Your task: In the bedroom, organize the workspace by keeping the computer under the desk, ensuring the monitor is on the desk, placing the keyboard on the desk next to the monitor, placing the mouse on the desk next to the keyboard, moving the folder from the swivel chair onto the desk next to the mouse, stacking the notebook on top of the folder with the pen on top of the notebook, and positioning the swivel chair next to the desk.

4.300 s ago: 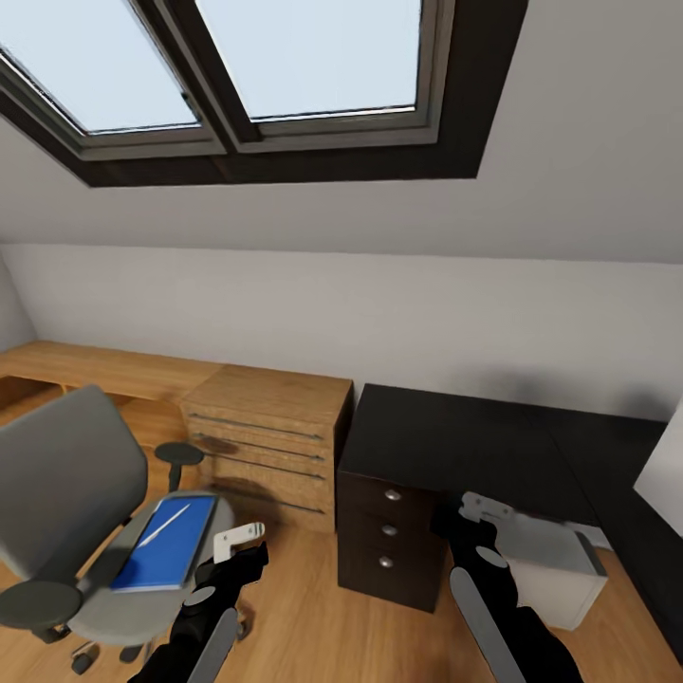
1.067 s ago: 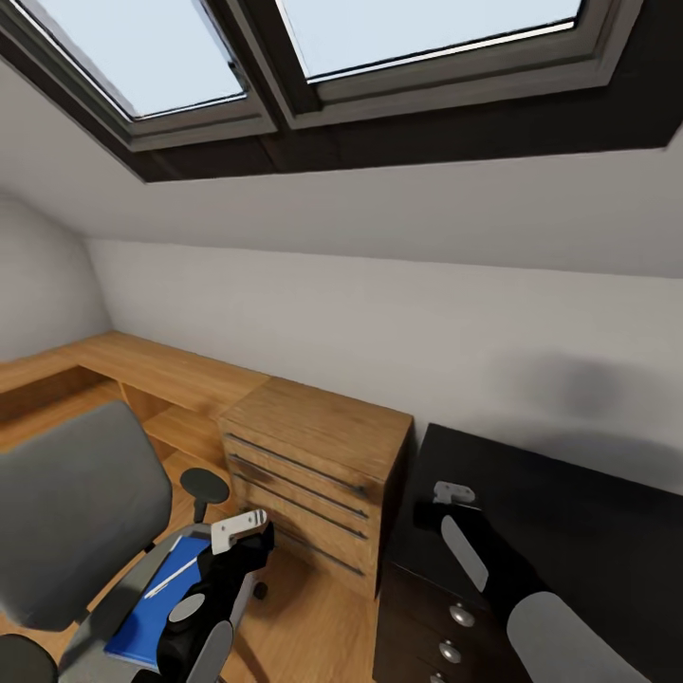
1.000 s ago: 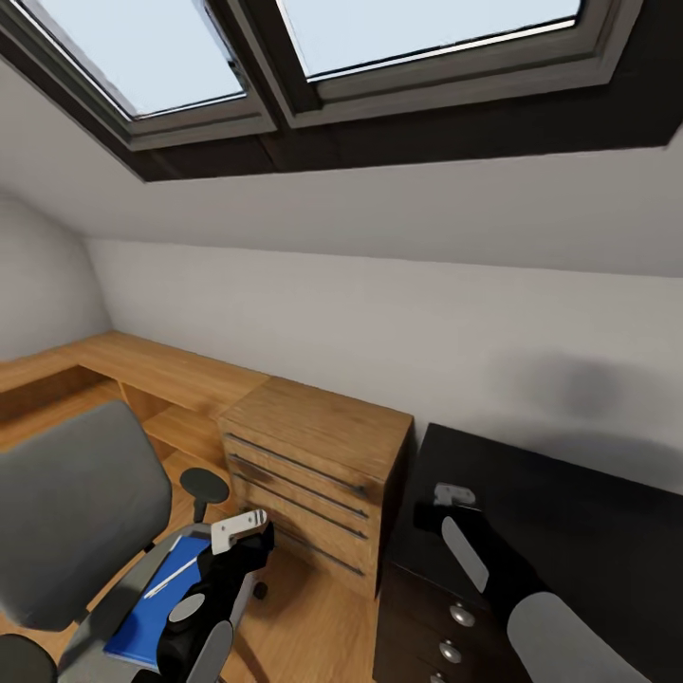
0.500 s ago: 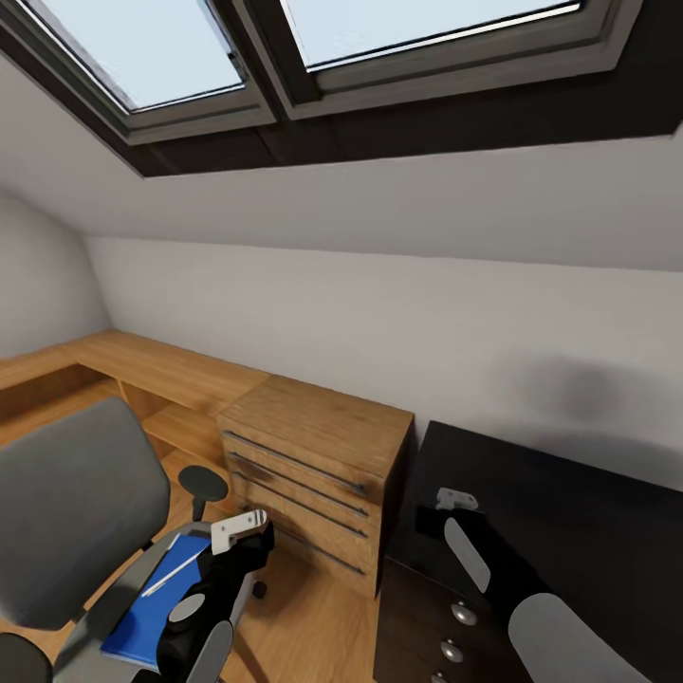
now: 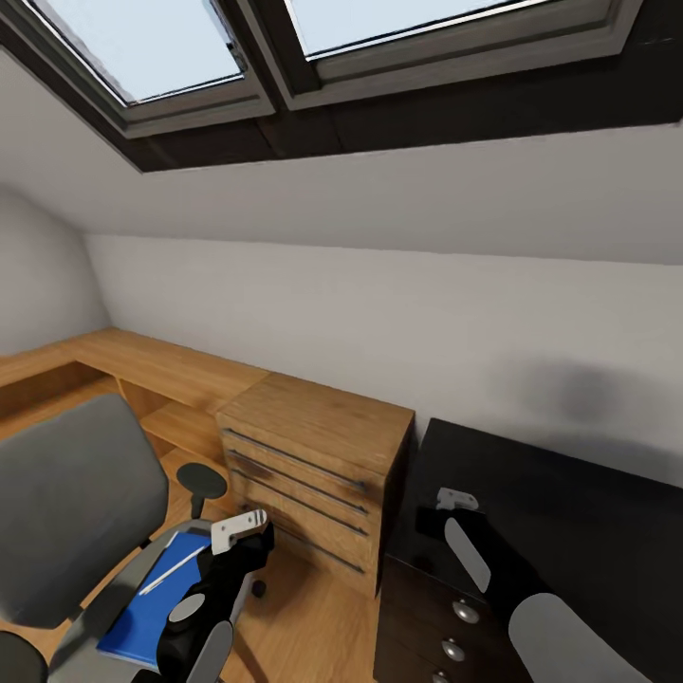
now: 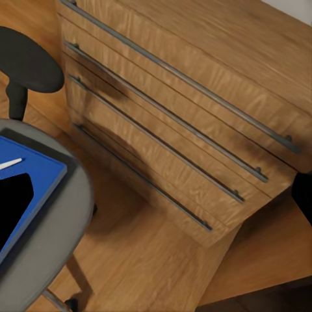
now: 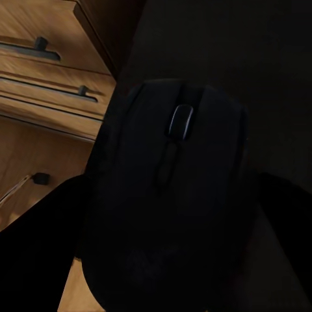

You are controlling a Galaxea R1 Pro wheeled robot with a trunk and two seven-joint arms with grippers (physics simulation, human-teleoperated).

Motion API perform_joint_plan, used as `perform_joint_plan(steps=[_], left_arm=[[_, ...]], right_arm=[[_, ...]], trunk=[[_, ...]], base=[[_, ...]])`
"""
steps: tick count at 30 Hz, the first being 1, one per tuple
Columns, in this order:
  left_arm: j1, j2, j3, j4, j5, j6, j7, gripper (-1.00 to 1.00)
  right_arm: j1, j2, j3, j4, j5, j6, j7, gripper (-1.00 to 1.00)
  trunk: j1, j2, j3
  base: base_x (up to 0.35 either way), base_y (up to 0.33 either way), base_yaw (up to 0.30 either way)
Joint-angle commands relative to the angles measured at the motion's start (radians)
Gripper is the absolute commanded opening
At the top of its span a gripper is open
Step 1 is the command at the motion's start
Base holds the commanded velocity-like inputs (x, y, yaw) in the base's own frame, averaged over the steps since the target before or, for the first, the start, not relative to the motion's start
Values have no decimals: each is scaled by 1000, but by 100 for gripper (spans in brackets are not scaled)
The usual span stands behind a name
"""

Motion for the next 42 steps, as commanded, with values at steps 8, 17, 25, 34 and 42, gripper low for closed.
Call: perform_joint_plan(steps=[8,17,25,34,42], left_arm=[[-1,-1,-1,-1,9,2,8,100],[-1,0,-1,-1,9,4,8,100],[-1,0,-1,1,11,5,8,100],[-1,0,-1,1,10,6,8,100],[-1,0,-1,2,11,6,8,100]], right_arm=[[-1,-2,6,-2,-13,2,-6,-100],[-1,-2,7,-2,-12,3,-6,-100],[-1,-2,7,-2,-11,26,-6,100],[-1,-2,6,-3,-13,28,-6,100],[-1,-3,7,-7,-13,27,-6,100]], trunk=[[31,-57,-27],[46,-85,-39],[35,-64,-30],[0,-1,-2],[-30,55,24]], base=[[0,0,0],[0,0,0],[0,0,0],[0,0,0],[0,0,0]])
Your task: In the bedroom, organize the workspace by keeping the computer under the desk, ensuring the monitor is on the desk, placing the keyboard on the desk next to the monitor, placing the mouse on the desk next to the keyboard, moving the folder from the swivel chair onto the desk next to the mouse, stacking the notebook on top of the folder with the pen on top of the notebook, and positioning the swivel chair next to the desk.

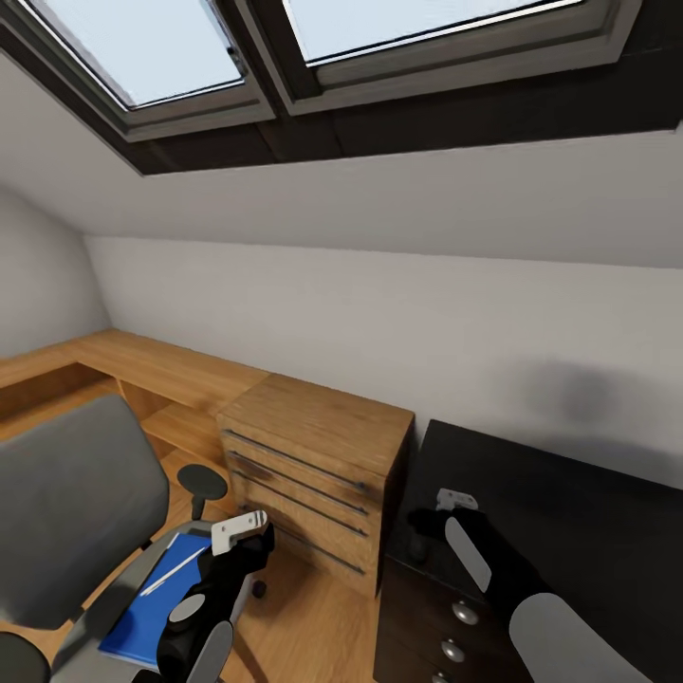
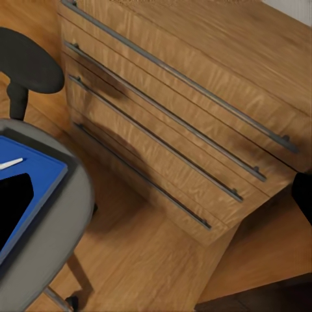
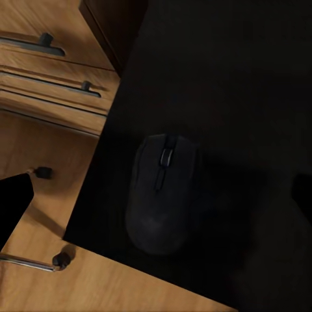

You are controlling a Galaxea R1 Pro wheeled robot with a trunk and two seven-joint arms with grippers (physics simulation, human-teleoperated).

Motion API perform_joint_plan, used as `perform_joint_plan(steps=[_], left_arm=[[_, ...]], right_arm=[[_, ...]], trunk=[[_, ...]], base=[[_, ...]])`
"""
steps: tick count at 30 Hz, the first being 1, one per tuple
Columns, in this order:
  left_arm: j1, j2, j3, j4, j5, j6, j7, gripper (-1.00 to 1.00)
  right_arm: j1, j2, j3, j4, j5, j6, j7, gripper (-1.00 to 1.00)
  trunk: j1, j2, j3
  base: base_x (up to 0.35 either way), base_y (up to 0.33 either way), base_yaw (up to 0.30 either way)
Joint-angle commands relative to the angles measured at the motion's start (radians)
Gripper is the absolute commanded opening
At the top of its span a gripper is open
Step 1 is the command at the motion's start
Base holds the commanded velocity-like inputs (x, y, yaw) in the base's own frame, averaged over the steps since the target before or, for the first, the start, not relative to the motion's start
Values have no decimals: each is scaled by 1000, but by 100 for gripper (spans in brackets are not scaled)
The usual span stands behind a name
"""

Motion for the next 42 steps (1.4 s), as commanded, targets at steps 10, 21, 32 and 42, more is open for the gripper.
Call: perform_joint_plan(steps=[10,21,32,42], left_arm=[[-1,1,-1,-1,9,2,9,100],[-1,6,-1,4,7,1,9,100],[-1,8,-1,5,9,1,8,100],[-1,8,-1,5,9,2,7,100]], right_arm=[[0,-4,9,-41,-10,0,-10,100],[211,-2,13,-520,-9,-3,-233,100],[270,4,18,-644,-13,0,-309,100],[271,4,18,-647,-13,-1,-310,100]], trunk=[[-34,62,27],[-34,62,27],[-34,62,27],[-34,62,27]], base=[[0,0,0],[-7,0,0],[-270,42,-1],[-336,120,-14]])
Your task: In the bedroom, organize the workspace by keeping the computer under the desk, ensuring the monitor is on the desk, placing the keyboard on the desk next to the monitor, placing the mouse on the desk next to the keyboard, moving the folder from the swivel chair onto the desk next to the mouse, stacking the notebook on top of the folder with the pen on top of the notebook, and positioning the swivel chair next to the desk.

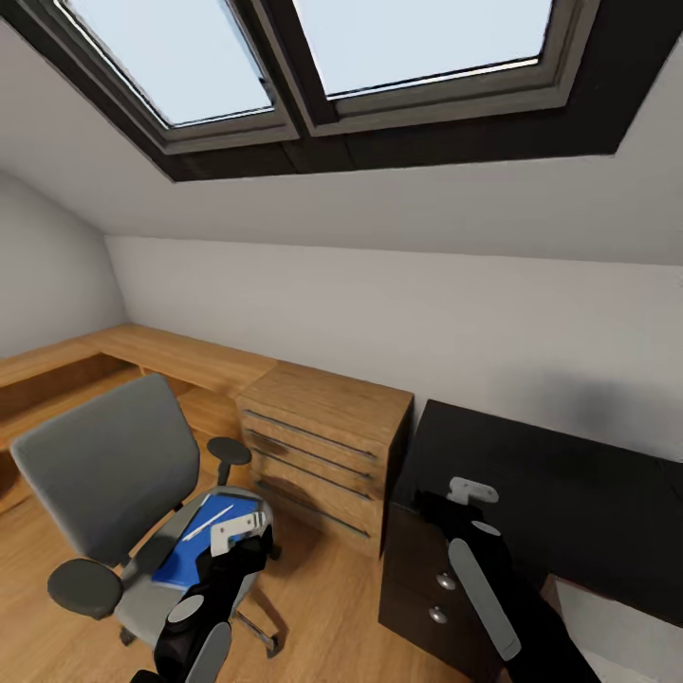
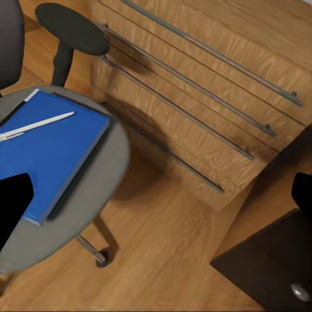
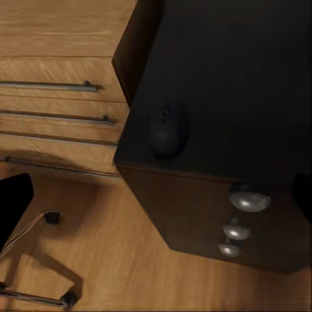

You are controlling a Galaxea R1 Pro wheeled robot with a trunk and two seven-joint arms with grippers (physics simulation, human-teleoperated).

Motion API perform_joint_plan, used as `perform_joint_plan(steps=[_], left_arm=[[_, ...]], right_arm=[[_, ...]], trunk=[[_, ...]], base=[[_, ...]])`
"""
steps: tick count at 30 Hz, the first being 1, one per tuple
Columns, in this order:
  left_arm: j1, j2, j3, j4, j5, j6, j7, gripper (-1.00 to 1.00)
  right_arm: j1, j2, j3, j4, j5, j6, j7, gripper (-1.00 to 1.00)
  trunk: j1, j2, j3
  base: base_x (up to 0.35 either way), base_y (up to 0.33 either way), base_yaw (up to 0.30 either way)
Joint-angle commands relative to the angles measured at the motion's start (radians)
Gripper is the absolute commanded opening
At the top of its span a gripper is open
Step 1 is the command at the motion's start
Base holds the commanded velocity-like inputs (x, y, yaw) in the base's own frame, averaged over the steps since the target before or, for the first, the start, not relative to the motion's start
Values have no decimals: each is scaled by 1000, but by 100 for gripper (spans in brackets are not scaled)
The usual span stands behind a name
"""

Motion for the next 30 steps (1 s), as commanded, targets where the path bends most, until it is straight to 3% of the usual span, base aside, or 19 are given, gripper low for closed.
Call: perform_joint_plan(steps=[1,7,17,30], left_arm=[[-1,0,-1,-1,9,2,8,100],[-1,0,-1,-1,9,2,9,100],[-1,0,-1,-1,10,2,9,100],[-1,0,0,-1,9,2,9,100]], right_arm=[[-1,-1,3,-1,-9,2,-10,100],[-1,-1,2,-1,-8,0,-10,100],[-1,-2,1,-1,-8,0,-10,100],[-1,-2,2,-1,-8,0,-10,100]], trunk=[[0,-1,-2],[0,-1,0],[0,-1,5],[0,-1,-1]], base=[[-336,133,0],[-336,133,-60],[-336,121,-218],[-336,4,-164]])
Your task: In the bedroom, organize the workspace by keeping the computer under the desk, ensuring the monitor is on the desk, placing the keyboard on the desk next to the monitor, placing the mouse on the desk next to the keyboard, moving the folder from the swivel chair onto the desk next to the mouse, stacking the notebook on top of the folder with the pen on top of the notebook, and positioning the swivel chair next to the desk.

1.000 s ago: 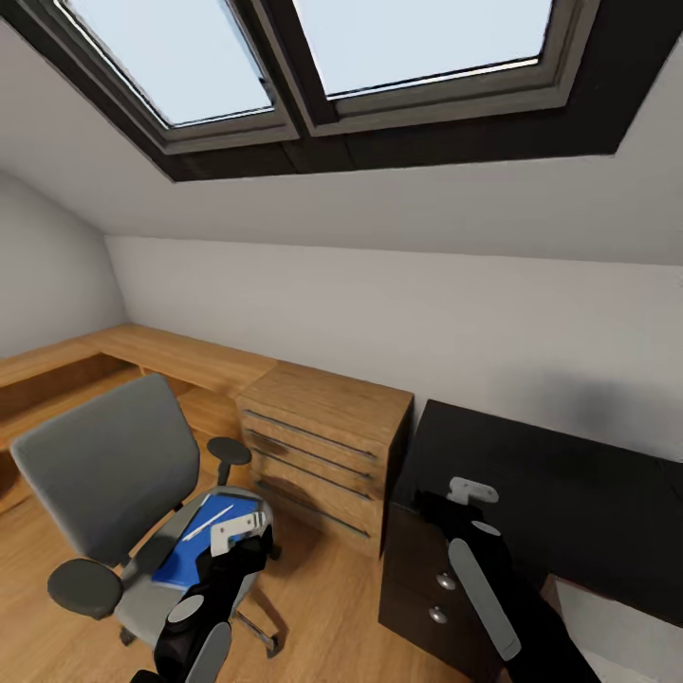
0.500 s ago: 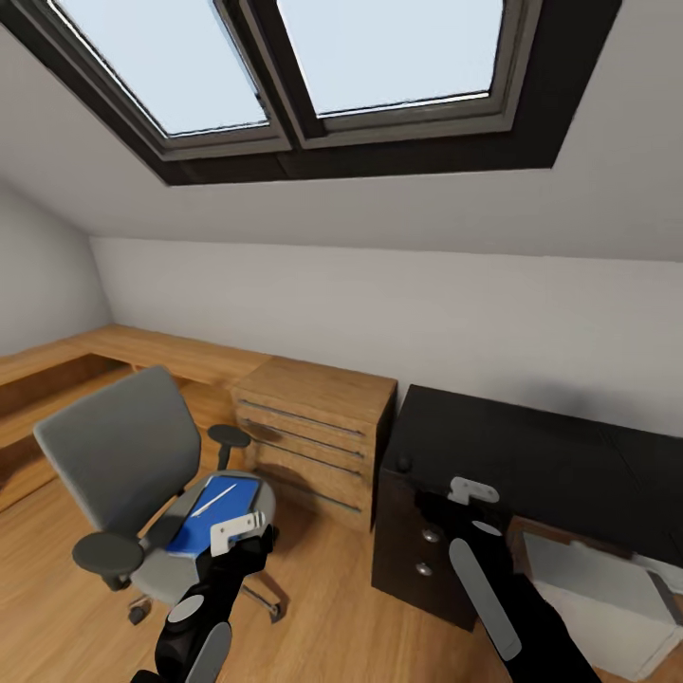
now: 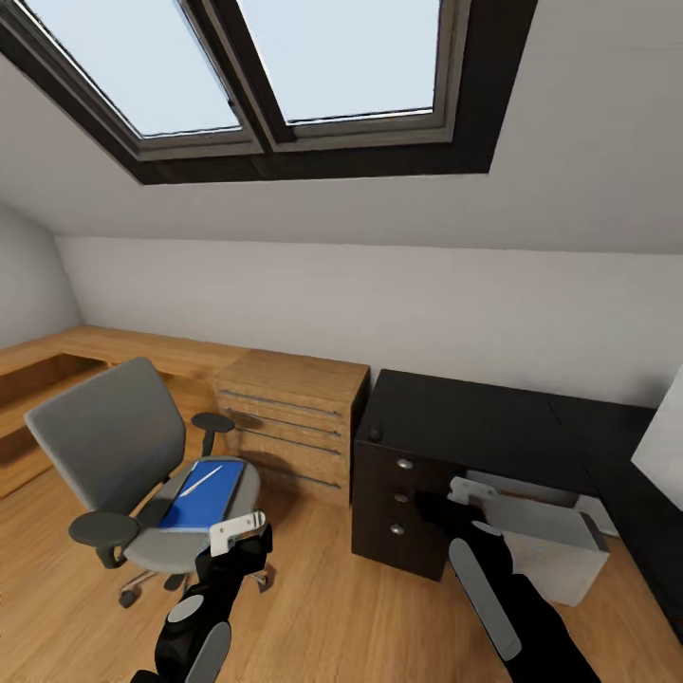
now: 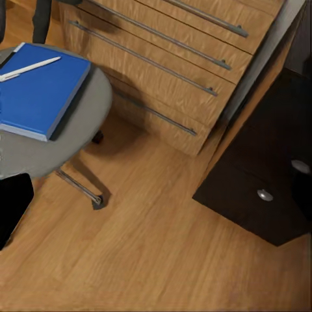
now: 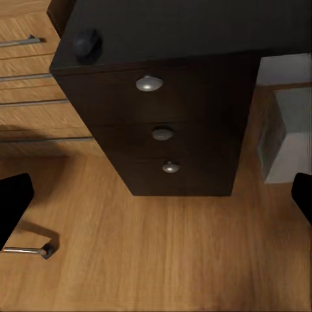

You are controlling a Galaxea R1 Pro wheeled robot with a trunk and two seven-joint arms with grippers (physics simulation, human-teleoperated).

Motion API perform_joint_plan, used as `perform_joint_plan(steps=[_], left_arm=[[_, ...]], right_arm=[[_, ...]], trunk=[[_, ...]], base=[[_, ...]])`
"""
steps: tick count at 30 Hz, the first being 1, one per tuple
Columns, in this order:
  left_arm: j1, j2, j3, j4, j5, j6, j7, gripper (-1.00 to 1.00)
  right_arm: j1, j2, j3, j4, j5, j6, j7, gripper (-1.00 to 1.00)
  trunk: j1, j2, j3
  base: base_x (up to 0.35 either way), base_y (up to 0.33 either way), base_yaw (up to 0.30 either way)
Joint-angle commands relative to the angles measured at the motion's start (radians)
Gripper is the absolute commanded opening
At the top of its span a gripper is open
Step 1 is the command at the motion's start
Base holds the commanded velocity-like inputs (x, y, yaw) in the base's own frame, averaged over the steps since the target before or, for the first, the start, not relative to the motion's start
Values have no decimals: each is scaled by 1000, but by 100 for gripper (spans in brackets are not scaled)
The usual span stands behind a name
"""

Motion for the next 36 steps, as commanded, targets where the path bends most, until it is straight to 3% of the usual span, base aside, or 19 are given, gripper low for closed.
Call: perform_joint_plan(steps=[1,30,36], left_arm=[[-1,0,-1,-2,9,3,8,100],[-1,0,0,-2,9,3,8,100],[-1,0,0,-2,9,3,8,100]], right_arm=[[-1,-1,3,-1,-9,2,-10,100],[-1,-3,3,-5,-6,5,-11,100],[0,-4,2,-44,-7,6,-11,100]], trunk=[[0,-1,-2],[0,-1,-2],[0,-1,-2]], base=[[-336,-60,-32],[-337,-37,-2],[-338,0,0]])
